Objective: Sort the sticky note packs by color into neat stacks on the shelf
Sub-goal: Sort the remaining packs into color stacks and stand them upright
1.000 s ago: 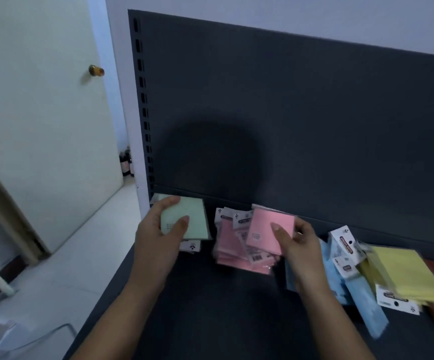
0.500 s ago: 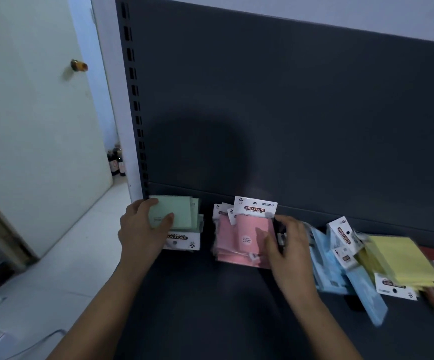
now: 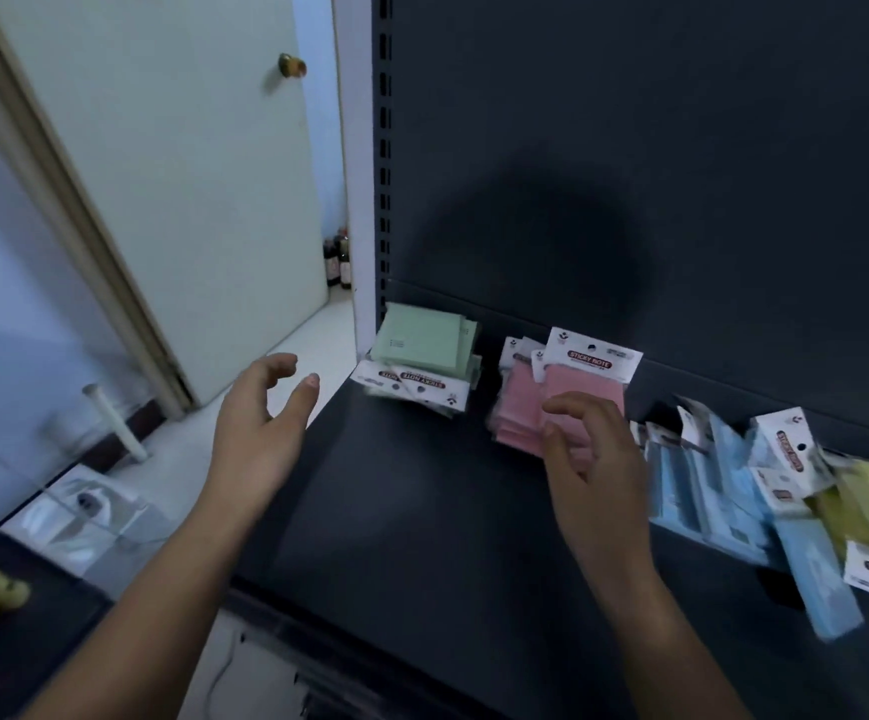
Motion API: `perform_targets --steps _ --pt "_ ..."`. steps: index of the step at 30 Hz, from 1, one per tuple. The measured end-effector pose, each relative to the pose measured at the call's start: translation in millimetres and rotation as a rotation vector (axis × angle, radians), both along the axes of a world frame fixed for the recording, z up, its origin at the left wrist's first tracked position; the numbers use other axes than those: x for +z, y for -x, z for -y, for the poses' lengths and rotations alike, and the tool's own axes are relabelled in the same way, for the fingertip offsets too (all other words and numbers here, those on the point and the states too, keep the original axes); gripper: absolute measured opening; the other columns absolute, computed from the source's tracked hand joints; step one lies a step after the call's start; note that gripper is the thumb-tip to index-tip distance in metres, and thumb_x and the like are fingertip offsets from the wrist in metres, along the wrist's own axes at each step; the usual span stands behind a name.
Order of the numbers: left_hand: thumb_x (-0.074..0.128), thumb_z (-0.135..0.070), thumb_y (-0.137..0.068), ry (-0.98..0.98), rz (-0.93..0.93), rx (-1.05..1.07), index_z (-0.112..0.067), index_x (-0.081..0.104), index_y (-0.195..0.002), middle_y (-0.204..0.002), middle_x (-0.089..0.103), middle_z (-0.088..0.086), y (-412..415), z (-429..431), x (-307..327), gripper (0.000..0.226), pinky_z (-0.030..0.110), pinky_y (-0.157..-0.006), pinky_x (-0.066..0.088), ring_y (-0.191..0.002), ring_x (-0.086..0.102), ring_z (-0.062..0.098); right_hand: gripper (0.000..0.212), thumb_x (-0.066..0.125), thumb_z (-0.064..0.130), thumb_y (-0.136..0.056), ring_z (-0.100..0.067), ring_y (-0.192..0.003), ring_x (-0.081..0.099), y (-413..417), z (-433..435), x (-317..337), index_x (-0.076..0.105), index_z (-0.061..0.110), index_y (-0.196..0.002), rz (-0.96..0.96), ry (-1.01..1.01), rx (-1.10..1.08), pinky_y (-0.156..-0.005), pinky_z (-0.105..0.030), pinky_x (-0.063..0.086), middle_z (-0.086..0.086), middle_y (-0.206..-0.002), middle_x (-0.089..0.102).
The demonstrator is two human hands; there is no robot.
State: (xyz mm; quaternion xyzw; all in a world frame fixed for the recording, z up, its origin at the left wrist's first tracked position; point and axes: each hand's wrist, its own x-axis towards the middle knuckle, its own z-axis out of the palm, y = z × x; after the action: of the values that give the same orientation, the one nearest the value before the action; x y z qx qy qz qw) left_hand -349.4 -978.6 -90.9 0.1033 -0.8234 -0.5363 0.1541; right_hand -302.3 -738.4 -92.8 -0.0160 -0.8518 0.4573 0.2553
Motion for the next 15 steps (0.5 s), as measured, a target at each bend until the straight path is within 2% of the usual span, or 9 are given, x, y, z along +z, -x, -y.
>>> perform_targets --steps 3,5,9,12,15 --pt "0.054 -0.026 -0.092 -0.015 0.023 0.034 -0.019 0.056 -0.114 -0.114 0.057 -0.009 -13.1 1.0 -1.2 0.023 0.023 -0.085 0.032 -0.114 0.050 0.015 0.022 0.047 0.012 -0.083 -0.008 -0.099 0.053 -6.3 2.9 -1.5 0.060 0.022 -0.097 -0.007 -0.015 0.048 -0.085 -0.018 0.041 0.017 -0.097 0.055" --pt "0.055 -0.026 -0.092 -0.022 0.013 0.041 -0.021 0.056 -0.111 -0.113 0.058 -0.008 -18.1 -1.1 -2.8 0.020 0.023 -0.084 0.033 -0.114 0.051 0.016 0.023 0.048 0.009 -0.080 -0.008 -0.097 0.053 -10.2 2.1 -3.5 0.061 0.021 -0.094 -0.019 -0.012 0.069 -0.087 -0.012 0.039 0.016 -0.095 0.055" --pt "0.054 -0.026 -0.092 -0.012 0.017 0.005 -0.019 0.056 -0.111 -0.116 0.059 -0.006 -20.2 -10.2 -2.3 0.020 0.018 -0.079 0.034 -0.114 0.051 0.013 0.024 0.054 -0.004 -0.084 -0.011 -0.099 0.054 -17.1 -3.2 -8.1 0.062 0.015 -0.096 0.022 -0.050 0.072 -0.089 -0.028 0.043 0.009 -0.096 0.057" --pt "0.053 -0.025 -0.093 0.004 0.006 -0.009 -0.016 0.057 -0.113 -0.116 0.058 -0.007 -14.2 -17.6 -1.4 0.023 0.010 -0.073 0.032 -0.113 0.049 0.009 0.023 0.053 -0.001 -0.084 -0.010 -0.097 0.053 -12.4 -3.7 -6.8 0.063 0.017 -0.095 0.019 -0.063 0.068 -0.087 -0.026 0.042 0.014 -0.095 0.056" --pt "0.053 -0.025 -0.093 0.008 0.006 -0.043 -0.016 0.058 -0.114 -0.118 0.057 -0.007 -6.4 -20.9 -2.5 0.024 0.016 -0.077 0.032 -0.111 0.048 0.008 0.022 0.048 0.009 -0.082 -0.011 -0.097 0.054 -2.3 0.3 -3.3 0.062 0.020 -0.094 0.020 -0.057 0.029 -0.084 -0.024 0.043 0.020 -0.095 0.055"
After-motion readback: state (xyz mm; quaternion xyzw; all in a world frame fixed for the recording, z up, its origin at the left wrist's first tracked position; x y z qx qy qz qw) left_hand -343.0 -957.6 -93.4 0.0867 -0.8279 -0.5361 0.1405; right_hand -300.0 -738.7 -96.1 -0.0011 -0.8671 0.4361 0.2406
